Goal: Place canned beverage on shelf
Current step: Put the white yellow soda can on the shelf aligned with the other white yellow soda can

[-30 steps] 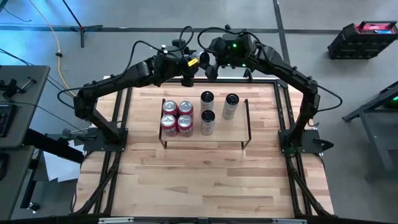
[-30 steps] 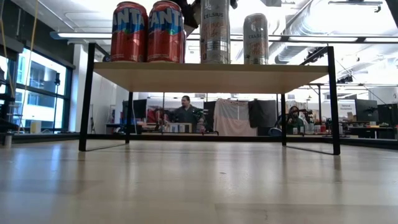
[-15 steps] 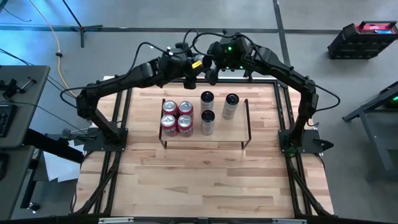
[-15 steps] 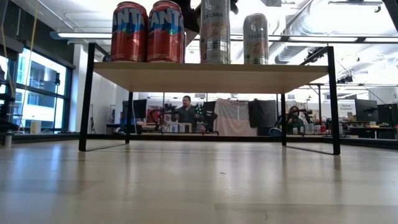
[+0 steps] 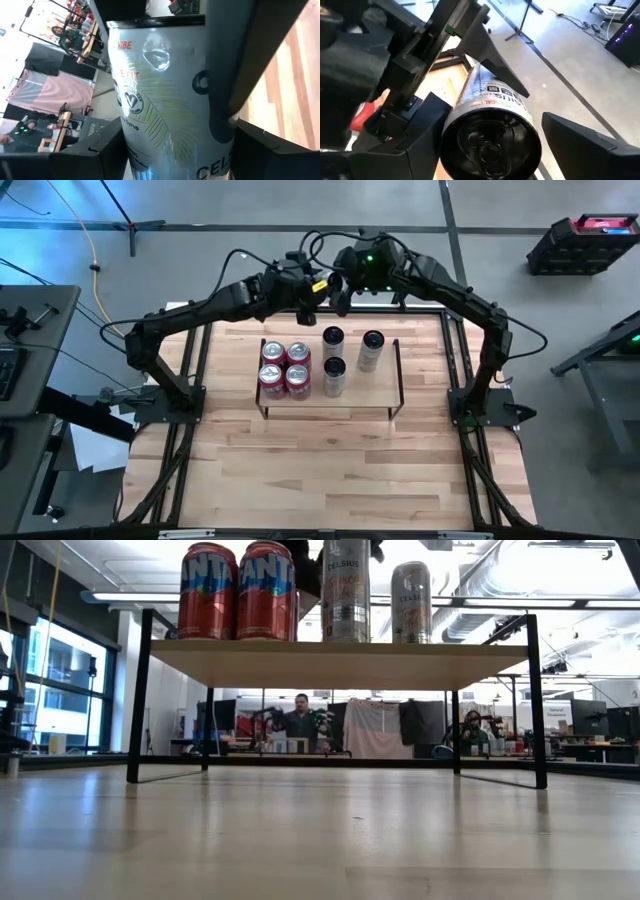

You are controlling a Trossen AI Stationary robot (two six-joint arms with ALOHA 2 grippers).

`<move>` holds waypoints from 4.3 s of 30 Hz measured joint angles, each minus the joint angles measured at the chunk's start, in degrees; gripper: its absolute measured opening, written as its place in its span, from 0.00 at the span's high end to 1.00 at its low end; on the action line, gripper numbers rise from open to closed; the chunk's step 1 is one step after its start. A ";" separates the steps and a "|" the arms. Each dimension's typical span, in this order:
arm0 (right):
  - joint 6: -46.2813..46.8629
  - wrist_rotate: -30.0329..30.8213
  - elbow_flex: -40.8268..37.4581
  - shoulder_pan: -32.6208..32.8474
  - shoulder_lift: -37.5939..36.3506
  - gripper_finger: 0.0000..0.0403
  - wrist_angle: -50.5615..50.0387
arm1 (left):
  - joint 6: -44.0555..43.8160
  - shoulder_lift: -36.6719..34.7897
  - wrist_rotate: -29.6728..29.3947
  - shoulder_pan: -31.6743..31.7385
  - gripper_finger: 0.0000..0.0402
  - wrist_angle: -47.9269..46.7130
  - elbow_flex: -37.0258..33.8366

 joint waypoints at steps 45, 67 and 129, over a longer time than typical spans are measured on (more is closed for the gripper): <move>13.53 -2.13 0.07 -0.69 0.36 0.30 0.19 | 2.28 -0.03 -0.77 -0.11 0.37 1.77 -0.02; 13.58 -3.36 0.00 -0.86 0.37 0.37 1.16 | 2.41 -0.07 -0.99 -0.09 0.37 1.75 0.02; 5.57 -1.69 10.34 -2.23 -5.11 0.38 -4.24 | -6.79 -13.60 -1.98 16.07 0.18 -9.14 0.02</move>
